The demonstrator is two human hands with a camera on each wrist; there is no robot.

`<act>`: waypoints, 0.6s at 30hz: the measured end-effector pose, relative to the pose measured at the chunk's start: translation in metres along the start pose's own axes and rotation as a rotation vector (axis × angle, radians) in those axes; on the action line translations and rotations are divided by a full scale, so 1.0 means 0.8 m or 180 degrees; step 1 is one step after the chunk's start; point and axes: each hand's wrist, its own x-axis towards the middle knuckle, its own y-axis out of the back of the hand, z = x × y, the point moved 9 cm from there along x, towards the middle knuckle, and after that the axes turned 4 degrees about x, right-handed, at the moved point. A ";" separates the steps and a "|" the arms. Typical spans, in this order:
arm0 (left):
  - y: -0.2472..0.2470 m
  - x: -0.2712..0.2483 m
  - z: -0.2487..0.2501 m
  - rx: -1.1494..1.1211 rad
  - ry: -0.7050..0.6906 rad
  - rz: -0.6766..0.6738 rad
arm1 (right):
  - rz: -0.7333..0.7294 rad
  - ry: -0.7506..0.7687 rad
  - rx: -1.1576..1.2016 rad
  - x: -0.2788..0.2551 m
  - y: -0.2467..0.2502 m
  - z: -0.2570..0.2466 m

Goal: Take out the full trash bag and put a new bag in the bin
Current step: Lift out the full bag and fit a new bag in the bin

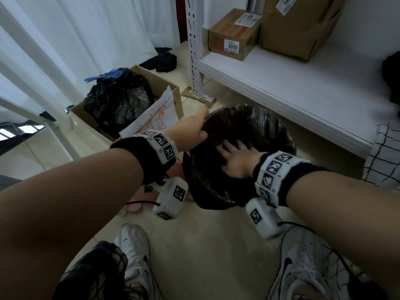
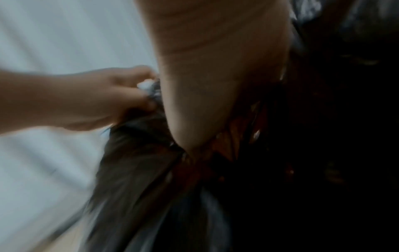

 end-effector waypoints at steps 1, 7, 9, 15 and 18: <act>0.000 0.000 0.002 0.0035 -0.0024 -0.0064 | -0.0359 -0.0271 0.0140 0.002 -0.008 0.013; -0.002 0.001 -0.006 0.0352 0.0011 -0.0125 | 0.1872 0.0568 0.0131 -0.036 0.098 -0.010; -0.002 0.003 -0.015 0.0346 0.0153 -0.0118 | 0.2525 0.0692 0.0048 -0.059 0.121 -0.006; 0.004 0.009 -0.028 0.0435 0.0269 0.0185 | 0.2107 -0.0377 0.0803 -0.034 0.106 0.087; 0.000 0.015 -0.039 0.0076 0.0447 0.0286 | 0.2004 -0.0623 0.1438 -0.025 0.090 0.121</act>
